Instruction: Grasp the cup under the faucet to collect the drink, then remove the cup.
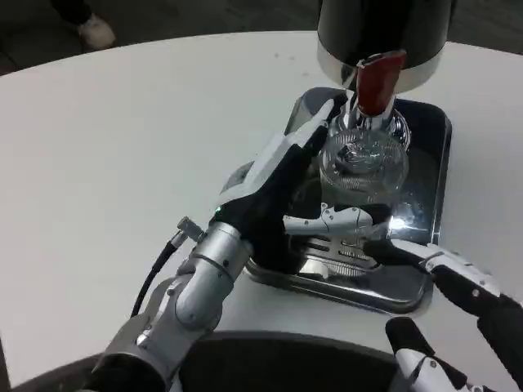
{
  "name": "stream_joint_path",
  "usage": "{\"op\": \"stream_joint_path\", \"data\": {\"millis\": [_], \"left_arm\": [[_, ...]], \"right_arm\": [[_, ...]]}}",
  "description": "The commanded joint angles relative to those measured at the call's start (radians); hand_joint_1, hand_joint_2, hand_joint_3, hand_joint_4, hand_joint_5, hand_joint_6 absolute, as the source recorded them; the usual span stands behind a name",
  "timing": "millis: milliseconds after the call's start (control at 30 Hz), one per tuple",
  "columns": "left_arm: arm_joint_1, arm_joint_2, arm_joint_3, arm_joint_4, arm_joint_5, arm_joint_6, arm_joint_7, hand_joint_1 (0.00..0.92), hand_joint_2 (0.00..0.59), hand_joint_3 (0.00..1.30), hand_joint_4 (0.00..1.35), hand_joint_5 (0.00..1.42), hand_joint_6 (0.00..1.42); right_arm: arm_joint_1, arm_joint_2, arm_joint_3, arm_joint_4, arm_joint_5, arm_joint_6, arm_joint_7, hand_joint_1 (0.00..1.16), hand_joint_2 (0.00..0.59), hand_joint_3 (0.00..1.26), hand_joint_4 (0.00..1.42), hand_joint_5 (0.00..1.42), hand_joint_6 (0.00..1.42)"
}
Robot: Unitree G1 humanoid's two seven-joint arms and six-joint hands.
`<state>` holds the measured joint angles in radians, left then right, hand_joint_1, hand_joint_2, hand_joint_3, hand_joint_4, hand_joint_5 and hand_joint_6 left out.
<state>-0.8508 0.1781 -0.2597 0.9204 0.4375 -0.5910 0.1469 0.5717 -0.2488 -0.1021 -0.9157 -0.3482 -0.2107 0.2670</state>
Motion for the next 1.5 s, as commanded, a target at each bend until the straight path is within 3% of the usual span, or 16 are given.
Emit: {"op": "stream_joint_path", "data": {"millis": [33, 233, 467, 833, 933, 1133, 1333, 1500], "left_arm": [[0.004, 0.004, -0.001, 0.014, -0.011, -0.020, -0.020, 0.431, 0.037, 0.00, 0.00, 0.04, 0.04], [0.030, 0.009, 0.018, -0.023, -0.033, -0.012, -0.015, 0.244, 0.005, 0.00, 0.00, 0.06, 0.07], [0.093, 0.031, 0.035, -0.120, -0.047, 0.018, -0.017, 0.195, 0.004, 0.00, 0.00, 0.07, 0.09], [0.257, 0.053, 0.110, -0.396, -0.123, 0.106, -0.083, 0.101, 0.006, 0.00, 0.01, 0.13, 0.15], [0.310, 0.038, 0.160, -0.503, -0.219, 0.123, -0.117, 0.040, 0.031, 0.12, 0.13, 0.23, 0.24], [0.352, 0.036, 0.207, -0.730, -0.392, 0.246, -0.249, 0.000, 0.041, 0.28, 0.28, 0.34, 0.33], [0.360, 0.035, 0.238, -0.934, -0.506, 0.405, -0.318, 0.000, 0.040, 0.31, 0.32, 0.38, 0.35], [0.332, 0.031, 0.251, -0.995, -0.565, 0.494, -0.360, 0.000, 0.041, 0.31, 0.30, 0.38, 0.35]], "right_arm": [[0.005, 0.003, 0.002, -0.001, 0.006, 0.000, -0.004, 0.41, 0.503, 0.25, 0.23, 0.13, 0.08], [0.005, 0.003, 0.000, 0.000, 0.008, -0.001, -0.006, 0.41, 0.503, 0.25, 0.23, 0.14, 0.08], [0.001, 0.004, -0.001, 0.005, 0.009, -0.001, -0.007, 0.40, 0.503, 0.26, 0.23, 0.14, 0.08], [-0.007, 0.007, 0.015, 0.013, -0.001, 0.002, -0.009, 0.40, 0.503, 0.26, 0.23, 0.14, 0.08], [-0.009, 0.006, 0.015, 0.015, -0.002, 0.005, -0.008, 0.40, 0.503, 0.26, 0.23, 0.14, 0.08], [-0.012, 0.006, 0.015, 0.019, -0.004, 0.006, -0.009, 0.40, 0.503, 0.26, 0.23, 0.14, 0.08], [-0.012, 0.008, 0.016, 0.021, -0.007, 0.009, -0.011, 0.40, 0.503, 0.26, 0.23, 0.14, 0.08], [-0.010, 0.007, 0.016, 0.019, -0.006, 0.009, -0.011, 0.40, 0.503, 0.26, 0.23, 0.14, 0.08]]}}
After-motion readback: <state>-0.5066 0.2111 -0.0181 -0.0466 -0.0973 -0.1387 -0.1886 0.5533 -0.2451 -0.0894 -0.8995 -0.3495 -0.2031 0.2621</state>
